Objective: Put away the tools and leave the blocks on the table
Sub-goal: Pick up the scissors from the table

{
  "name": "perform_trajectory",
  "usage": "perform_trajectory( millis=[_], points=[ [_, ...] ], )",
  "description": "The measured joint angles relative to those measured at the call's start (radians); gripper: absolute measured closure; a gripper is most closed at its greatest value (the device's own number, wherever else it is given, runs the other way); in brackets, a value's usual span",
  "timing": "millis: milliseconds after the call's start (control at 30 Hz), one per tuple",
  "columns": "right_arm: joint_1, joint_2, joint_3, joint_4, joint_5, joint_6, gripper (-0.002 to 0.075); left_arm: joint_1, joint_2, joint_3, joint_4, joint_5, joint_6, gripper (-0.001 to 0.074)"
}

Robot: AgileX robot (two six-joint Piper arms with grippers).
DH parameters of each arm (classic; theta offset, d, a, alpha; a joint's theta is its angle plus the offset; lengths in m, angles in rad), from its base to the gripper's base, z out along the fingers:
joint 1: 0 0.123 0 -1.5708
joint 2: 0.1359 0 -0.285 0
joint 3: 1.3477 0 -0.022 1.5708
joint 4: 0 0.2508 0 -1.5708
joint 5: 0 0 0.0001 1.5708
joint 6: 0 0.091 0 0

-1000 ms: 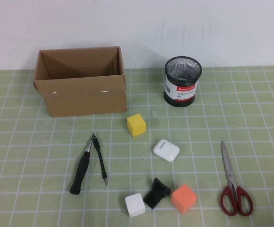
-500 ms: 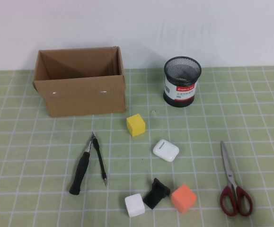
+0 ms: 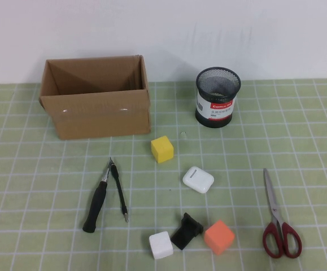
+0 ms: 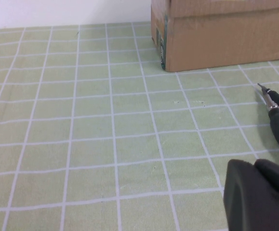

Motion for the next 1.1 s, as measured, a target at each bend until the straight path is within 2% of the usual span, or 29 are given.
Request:
perform_trajectory(
  millis=[100, 300, 367, 500, 733, 867, 1000, 1100],
  points=[
    [0.000, 0.079, -0.159, -0.024, 0.214, -0.065, 0.0734, 0.000, 0.000, 0.000, 0.000, 0.000, 0.000, 0.0738],
    [0.000, 0.396, -0.387, 0.015, 0.693, -0.011, 0.0734, 0.000, 0.000, 0.000, 0.000, 0.000, 0.000, 0.0738],
    [0.000, 0.507, -0.431, 0.017, 0.809, -0.041, 0.0734, 0.000, 0.000, 0.000, 0.000, 0.000, 0.000, 0.0738],
    [0.000, 0.692, -0.445, 0.045, 0.864, -0.182, 0.0734, 0.000, 0.000, 0.000, 0.000, 0.000, 0.000, 0.0738],
    [0.002, 0.945, -0.445, 0.265, 1.031, -0.196, 0.0734, 0.000, 0.000, 0.000, 0.000, 0.000, 0.000, 0.0738],
    [0.015, 1.071, -0.446, 0.371, 1.144, -0.356, 0.0734, 0.000, 0.000, 0.000, 0.000, 0.000, 0.000, 0.0738],
    [0.055, 1.198, -0.493, 0.453, 1.254, -0.524, 0.0734, 0.000, 0.000, 0.000, 0.000, 0.000, 0.000, 0.0738],
    [0.118, 1.279, -0.560, 0.451, 1.284, -0.536, 0.0722, 0.000, 0.000, 0.000, 0.000, 0.000, 0.000, 0.0738]
  ],
)
